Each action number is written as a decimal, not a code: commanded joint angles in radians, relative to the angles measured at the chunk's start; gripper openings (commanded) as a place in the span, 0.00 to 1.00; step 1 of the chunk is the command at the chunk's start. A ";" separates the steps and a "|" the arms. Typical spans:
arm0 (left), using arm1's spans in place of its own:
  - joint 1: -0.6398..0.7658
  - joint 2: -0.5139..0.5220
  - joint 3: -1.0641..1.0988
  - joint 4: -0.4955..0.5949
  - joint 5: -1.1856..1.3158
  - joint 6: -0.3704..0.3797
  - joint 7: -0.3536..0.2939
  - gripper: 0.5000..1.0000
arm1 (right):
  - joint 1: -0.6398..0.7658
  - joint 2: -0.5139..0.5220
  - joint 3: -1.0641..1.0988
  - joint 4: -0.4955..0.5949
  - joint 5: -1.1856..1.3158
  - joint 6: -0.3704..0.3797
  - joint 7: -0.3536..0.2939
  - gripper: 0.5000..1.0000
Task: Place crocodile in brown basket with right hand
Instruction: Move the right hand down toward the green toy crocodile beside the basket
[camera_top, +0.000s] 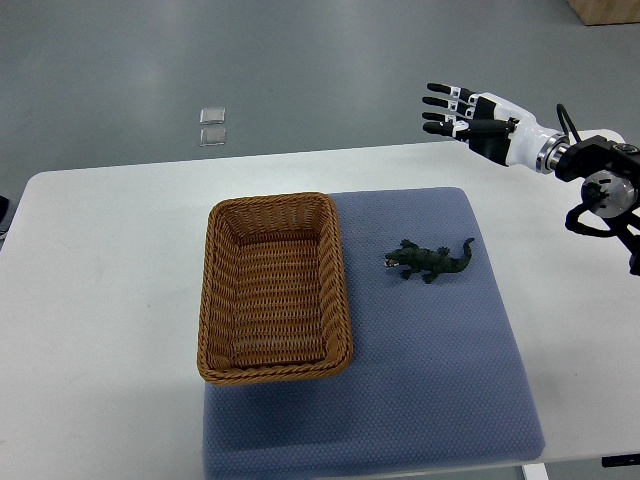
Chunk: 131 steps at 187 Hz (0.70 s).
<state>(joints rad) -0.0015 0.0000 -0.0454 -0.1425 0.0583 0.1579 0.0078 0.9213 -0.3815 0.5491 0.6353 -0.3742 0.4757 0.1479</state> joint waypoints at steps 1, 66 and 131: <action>0.000 0.000 0.001 0.003 0.000 0.000 0.000 1.00 | -0.004 -0.030 -0.006 0.070 -0.207 0.000 0.047 0.86; 0.000 0.000 0.001 0.000 0.000 0.000 0.000 1.00 | -0.033 -0.131 -0.043 0.293 -0.824 -0.006 0.182 0.86; 0.000 0.000 0.001 0.000 0.000 0.000 0.000 1.00 | -0.027 -0.158 -0.198 0.345 -1.025 -0.215 0.199 0.86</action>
<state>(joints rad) -0.0015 0.0000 -0.0445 -0.1430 0.0583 0.1579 0.0076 0.8920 -0.5400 0.3919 0.9774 -1.3554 0.3508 0.3462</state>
